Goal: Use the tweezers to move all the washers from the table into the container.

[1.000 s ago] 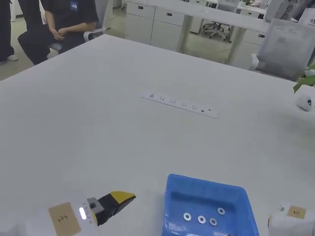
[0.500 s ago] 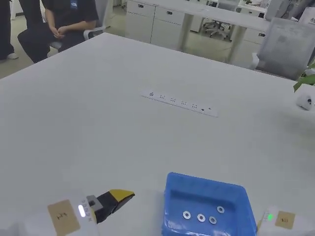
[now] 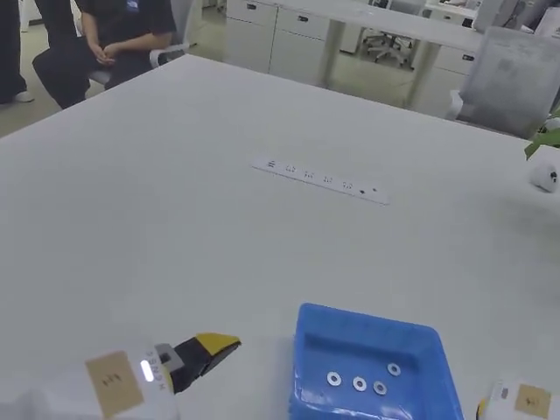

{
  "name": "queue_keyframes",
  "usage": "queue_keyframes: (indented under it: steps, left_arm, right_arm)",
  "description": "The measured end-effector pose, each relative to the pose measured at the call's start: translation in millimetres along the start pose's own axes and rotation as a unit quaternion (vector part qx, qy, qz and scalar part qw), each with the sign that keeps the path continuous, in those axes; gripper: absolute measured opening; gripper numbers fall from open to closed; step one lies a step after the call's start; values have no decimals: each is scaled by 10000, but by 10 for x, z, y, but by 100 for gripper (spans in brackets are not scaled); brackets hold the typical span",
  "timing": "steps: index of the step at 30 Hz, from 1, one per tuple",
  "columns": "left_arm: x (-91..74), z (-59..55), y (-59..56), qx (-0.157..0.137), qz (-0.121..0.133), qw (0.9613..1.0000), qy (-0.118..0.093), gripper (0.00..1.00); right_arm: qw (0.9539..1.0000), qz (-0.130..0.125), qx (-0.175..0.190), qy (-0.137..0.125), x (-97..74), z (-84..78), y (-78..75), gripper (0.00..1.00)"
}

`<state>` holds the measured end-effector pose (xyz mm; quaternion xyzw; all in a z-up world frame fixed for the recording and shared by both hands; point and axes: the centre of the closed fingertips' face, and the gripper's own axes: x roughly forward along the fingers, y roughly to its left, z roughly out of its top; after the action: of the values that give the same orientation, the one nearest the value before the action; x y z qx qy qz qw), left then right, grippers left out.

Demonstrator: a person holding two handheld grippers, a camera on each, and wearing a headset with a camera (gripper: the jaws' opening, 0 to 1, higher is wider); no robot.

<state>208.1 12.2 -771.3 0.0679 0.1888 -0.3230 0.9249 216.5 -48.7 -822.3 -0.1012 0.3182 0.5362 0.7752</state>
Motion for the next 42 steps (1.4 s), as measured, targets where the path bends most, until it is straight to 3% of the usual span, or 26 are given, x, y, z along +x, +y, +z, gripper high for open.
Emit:
queue_keyframes:
  steps: [2, 11, 19, 25, 29, 35, 42]
  left_arm:
    - [0, 2, 3, -7, 3, 10000, -11, 65]
    - [-4, -5, 5, -4, -3, 10000, -12, 65]
    - [-2, -6, -8, 20, -26, 10000, -8, 65]
    - [-5, -5, -2, 1, -12, 10000, -20, 65]
    - [-6, -5, 0, 4, -6, 10000, -23, 65]
    - [-6, -6, -8, 9, -30, 10000, -29, 65]
    - [-11, 0, -6, -2, -18, 10000, -31, 65]
  right_arm:
    - [9998, 209, 13, -58, -28, 66, 44, 3]
    - [9986, 407, -87, -333, -201, 338, 91, 3]
    - [9969, 362, 65, -696, -316, 554, 15, 3]
    - [9961, 244, 50, -849, -243, 710, -72, 3]
    - [9966, 140, -19, -808, -150, 765, -163, 3]
    - [9984, 127, -318, -445, 19, 740, -338, 3]
    - [9991, 105, -320, -272, 143, 728, -461, 3]
